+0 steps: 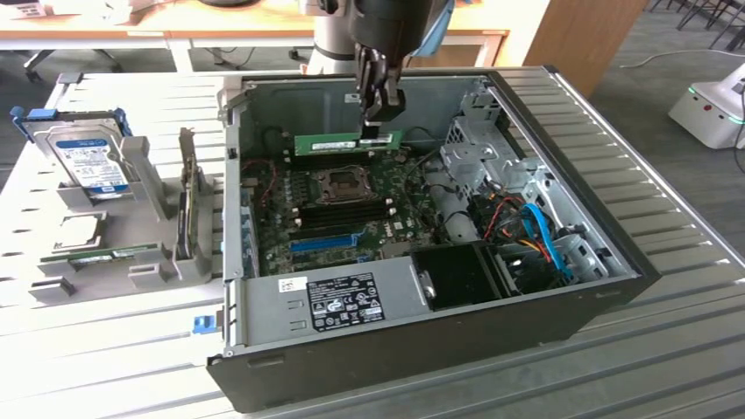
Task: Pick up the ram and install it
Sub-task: 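Insert the ram into the slot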
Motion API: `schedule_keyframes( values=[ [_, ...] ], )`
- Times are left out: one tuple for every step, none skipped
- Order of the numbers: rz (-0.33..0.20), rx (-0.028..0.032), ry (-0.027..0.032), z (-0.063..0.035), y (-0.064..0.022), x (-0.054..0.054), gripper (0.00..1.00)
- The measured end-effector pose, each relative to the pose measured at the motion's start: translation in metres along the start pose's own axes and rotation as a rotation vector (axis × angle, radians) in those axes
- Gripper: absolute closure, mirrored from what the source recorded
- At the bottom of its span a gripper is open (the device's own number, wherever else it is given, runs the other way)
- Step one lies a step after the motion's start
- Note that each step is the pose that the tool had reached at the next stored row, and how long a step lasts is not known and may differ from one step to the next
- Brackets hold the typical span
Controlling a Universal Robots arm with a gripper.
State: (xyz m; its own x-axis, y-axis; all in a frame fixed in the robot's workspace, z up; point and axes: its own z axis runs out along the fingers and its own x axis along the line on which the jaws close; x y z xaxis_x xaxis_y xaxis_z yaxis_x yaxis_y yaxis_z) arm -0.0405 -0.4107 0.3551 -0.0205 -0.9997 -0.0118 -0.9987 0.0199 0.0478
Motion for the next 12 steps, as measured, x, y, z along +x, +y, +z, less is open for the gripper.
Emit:
schedule_keyframes(
  values=[
    [0.000, 0.0000, 0.0000, 0.0018, -0.0001, 0.000, 0.88],
    [0.000, 0.0000, 0.0000, 0.0036, -0.0002, 0.000, 0.88],
    [0.000, 0.0000, 0.0000, 0.0054, -0.0003, 0.000, 0.88],
    [0.000, 0.0000, 0.0000, 0.0072, -0.0004, 0.000, 0.88],
    [0.000, 0.0000, 0.0000, 0.0091, -0.0004, 0.000, 0.88],
    [0.000, 0.0000, 0.0001, 0.0109, -0.0005, 0.000, 0.88],
    [0.000, 0.0000, 0.0001, 0.0127, -0.0006, 0.000, 0.88],
    [0.000, 0.0000, 0.0000, 0.0145, -0.0007, 0.000, 0.88],
    [0.000, 0.0000, 0.0000, 0.0163, -0.0008, 0.000, 0.88],
    [0.000, 0.0000, 0.0000, 0.0181, -0.0009, 0.000, 0.88],
    [0.000, 0.0001, 0.0000, 0.0199, -0.0010, 0.000, 0.88],
    [0.000, 0.0000, 0.0000, 0.0218, -0.0010, 0.000, 0.88]
  ],
)
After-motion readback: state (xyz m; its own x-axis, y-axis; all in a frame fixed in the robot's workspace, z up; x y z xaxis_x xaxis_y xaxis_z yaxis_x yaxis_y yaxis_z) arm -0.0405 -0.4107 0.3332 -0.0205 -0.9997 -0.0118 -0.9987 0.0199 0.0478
